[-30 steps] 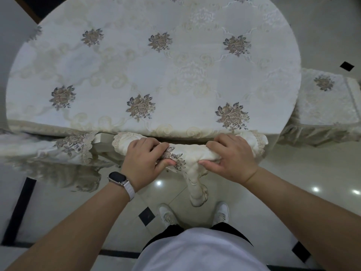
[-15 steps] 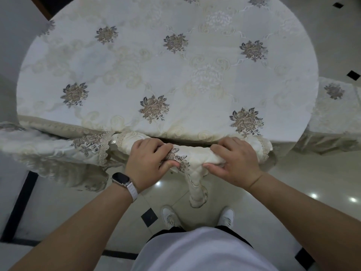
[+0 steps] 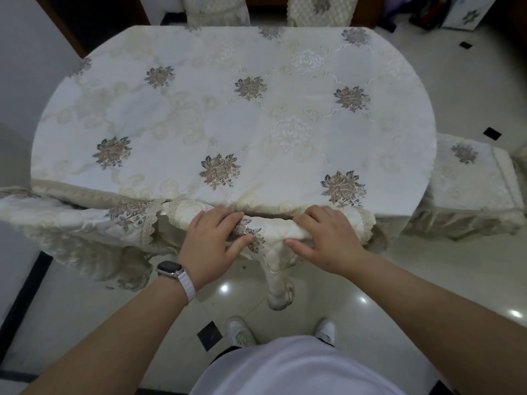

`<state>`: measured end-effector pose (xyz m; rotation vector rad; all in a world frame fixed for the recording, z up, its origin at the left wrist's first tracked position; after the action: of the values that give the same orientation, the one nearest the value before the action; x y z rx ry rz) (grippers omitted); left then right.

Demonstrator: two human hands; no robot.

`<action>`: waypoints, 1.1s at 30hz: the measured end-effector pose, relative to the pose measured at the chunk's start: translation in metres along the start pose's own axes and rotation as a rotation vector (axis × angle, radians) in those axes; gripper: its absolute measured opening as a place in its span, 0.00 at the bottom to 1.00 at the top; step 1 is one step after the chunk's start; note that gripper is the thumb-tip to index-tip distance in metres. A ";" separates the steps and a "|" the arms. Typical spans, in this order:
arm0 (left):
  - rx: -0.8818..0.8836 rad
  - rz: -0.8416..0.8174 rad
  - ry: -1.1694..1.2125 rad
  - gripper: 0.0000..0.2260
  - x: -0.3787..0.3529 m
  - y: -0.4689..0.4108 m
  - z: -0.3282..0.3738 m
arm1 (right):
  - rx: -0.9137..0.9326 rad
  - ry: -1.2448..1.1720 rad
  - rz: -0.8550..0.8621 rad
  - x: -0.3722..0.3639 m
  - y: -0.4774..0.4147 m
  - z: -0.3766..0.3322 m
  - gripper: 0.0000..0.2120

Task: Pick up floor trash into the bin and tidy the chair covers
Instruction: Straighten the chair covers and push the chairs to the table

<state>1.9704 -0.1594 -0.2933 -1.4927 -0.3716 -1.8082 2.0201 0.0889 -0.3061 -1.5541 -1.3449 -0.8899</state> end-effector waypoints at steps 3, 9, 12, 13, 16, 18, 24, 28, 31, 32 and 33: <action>0.004 0.014 0.028 0.24 0.009 0.004 0.005 | -0.023 0.030 -0.054 0.010 0.005 -0.007 0.25; 0.031 0.092 0.027 0.22 0.037 0.023 -0.004 | 0.074 0.069 -0.014 0.027 -0.004 -0.060 0.24; 0.056 0.096 -0.013 0.21 0.057 0.040 -0.024 | 0.117 0.127 -0.060 0.025 -0.016 -0.099 0.24; 0.061 0.095 -0.026 0.21 0.063 0.047 -0.032 | 0.125 0.141 -0.067 0.024 -0.020 -0.112 0.25; 0.099 0.110 -0.067 0.20 0.084 0.069 -0.062 | 0.151 0.174 -0.046 0.016 -0.031 -0.151 0.25; 0.153 0.124 -0.085 0.21 0.099 0.085 -0.080 | 0.184 0.177 -0.041 0.010 -0.038 -0.175 0.24; 0.254 0.174 -0.119 0.20 0.126 0.131 -0.115 | 0.307 0.137 -0.048 -0.009 -0.062 -0.240 0.24; 0.357 0.212 -0.156 0.20 0.141 0.154 -0.140 | 0.419 0.130 -0.060 -0.023 -0.088 -0.280 0.24; 0.429 0.230 -0.177 0.21 0.153 0.164 -0.156 | 0.495 0.104 -0.066 -0.039 -0.113 -0.307 0.23; 0.446 0.226 -0.184 0.21 0.158 0.167 -0.162 | 0.515 0.090 -0.077 -0.045 -0.121 -0.317 0.23; 0.464 0.218 -0.197 0.20 0.163 0.170 -0.170 | 0.538 0.082 -0.086 -0.051 -0.130 -0.326 0.23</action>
<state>1.9611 -0.4420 -0.2284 -1.3214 -0.6498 -1.2981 1.8915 -0.2288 -0.2137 -1.0416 -1.4514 -0.5688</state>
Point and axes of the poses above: each hand's wrist, its own y-axis away from the middle knuckle, its own x-axis out of the back of the hand, z = x × y, the point moved 3 cm from there along -y, towards the middle knuckle, and after that the axes turned 13 degrees about -x, right-handed, at the moved point
